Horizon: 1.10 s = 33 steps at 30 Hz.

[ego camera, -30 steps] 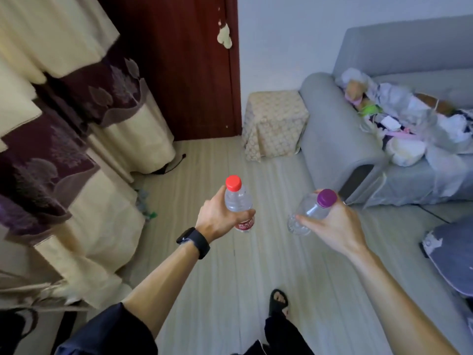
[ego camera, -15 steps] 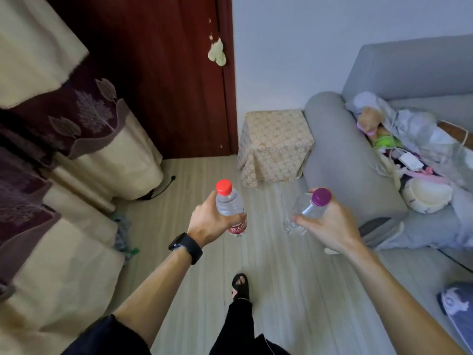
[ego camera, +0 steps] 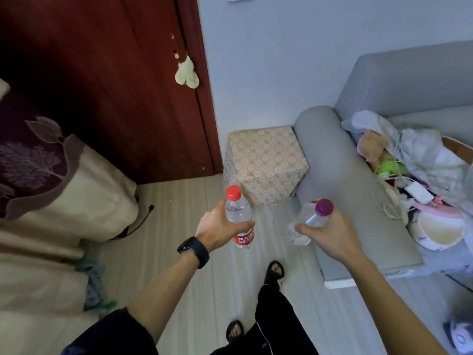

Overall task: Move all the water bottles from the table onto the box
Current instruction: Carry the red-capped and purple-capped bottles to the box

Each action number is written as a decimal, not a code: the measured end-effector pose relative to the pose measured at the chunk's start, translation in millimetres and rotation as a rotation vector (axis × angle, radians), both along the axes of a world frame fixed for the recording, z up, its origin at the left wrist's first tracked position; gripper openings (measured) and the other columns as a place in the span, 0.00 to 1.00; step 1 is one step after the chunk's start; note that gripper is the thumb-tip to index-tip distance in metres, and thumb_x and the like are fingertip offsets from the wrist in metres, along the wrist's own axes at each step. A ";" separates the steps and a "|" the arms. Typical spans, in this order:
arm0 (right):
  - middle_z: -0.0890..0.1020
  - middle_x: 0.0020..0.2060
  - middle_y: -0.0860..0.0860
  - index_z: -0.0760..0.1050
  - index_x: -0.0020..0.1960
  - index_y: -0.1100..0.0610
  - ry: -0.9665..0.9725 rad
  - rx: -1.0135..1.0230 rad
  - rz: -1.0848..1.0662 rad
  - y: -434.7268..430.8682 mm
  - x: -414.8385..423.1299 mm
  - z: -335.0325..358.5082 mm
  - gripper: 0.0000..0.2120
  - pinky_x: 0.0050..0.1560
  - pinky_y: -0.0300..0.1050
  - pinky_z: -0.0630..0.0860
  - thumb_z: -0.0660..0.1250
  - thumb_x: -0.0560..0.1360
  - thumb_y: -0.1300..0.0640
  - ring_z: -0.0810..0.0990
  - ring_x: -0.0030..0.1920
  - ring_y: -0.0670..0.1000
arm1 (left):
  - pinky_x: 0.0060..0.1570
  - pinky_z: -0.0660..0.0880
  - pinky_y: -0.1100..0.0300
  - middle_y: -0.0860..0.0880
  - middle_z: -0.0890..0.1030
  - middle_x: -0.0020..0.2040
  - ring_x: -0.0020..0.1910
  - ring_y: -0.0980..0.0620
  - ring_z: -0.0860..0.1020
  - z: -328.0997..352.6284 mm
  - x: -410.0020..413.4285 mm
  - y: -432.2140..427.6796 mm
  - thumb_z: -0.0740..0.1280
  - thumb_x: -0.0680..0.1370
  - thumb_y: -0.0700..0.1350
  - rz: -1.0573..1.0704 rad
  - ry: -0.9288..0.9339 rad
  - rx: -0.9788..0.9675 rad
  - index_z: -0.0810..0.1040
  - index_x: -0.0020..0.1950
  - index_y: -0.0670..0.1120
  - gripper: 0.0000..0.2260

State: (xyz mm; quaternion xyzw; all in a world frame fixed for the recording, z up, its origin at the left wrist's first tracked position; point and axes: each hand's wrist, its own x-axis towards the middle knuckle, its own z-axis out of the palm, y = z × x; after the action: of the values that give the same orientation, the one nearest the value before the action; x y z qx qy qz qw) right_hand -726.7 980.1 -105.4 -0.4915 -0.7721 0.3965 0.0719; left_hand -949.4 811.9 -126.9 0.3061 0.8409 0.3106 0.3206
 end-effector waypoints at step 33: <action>0.78 0.47 0.40 0.68 0.53 0.37 -0.380 -0.189 0.217 414.3 -267.6 -154.9 0.24 0.49 0.52 0.79 0.71 0.62 0.32 0.80 0.46 0.49 | 0.45 0.81 0.49 0.52 0.82 0.48 0.43 0.49 0.81 -157.0 -224.6 422.6 0.72 0.68 0.57 0.014 -0.262 -0.331 0.68 0.65 0.56 0.28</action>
State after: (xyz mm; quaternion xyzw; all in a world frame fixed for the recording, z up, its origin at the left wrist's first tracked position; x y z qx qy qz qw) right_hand -994.4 1394.4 -260.3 -0.4758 -0.7796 0.3728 -0.1640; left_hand -1174.0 1234.5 -283.8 0.2003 0.8337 0.2075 0.4710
